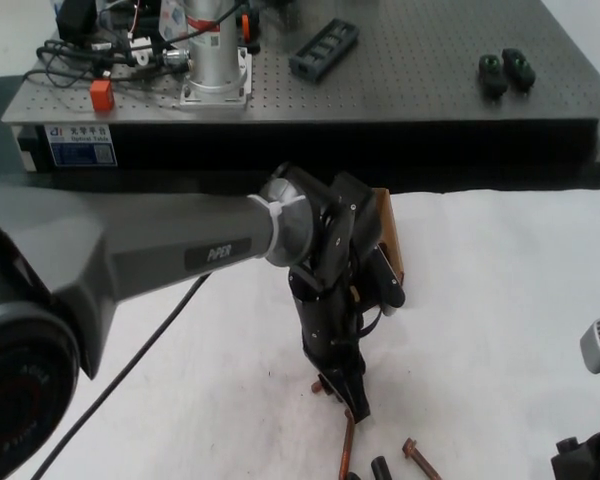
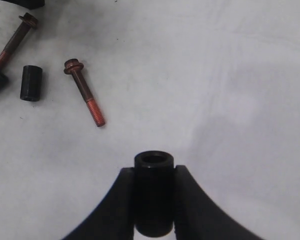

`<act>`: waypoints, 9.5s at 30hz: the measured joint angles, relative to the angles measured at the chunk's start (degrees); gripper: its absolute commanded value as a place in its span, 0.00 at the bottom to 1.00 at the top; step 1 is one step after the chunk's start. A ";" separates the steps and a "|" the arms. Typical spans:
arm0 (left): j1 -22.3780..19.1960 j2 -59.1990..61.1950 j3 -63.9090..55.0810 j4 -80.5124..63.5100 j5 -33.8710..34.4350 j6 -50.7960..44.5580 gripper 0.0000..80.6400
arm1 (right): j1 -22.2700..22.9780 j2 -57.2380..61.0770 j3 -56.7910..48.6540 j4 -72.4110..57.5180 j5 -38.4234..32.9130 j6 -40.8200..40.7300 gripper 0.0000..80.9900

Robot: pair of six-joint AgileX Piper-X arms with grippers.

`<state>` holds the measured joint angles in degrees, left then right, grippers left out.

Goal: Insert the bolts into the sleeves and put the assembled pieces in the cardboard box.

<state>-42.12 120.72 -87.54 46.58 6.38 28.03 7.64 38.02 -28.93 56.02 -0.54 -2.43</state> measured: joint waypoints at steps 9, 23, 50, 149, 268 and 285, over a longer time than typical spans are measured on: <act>0.00 0.32 0.00 -2.36 0.26 -0.82 0.01 | 0.00 0.00 0.00 0.34 0.00 0.00 0.03; 3.33 -15.09 6.68 -16.67 14.62 -29.79 0.01 | -0.03 0.29 4.73 -10.39 -16.67 6.38 0.03; 4.23 -35.89 37.96 -62.29 27.78 -68.55 0.01 | 7.04 21.10 11.98 -75.20 -37.39 34.98 0.03; -3.69 -7.37 12.08 -3.82 1.75 -42.83 0.00 | 2.85 16.86 -9.68 -13.79 -4.01 10.31 0.36; -0.54 -56.01 57.50 -72.57 22.01 -72.48 0.01 | 23.82 9.04 12.11 -70.14 -25.29 34.12 0.04; -0.54 -56.01 57.50 -69.28 27.51 -71.26 0.69 | 21.95 9.04 12.11 -73.79 -24.25 33.39 0.04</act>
<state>-42.66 64.71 -30.04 -22.69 33.89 -43.23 29.59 47.07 -16.82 -17.77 -24.79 30.96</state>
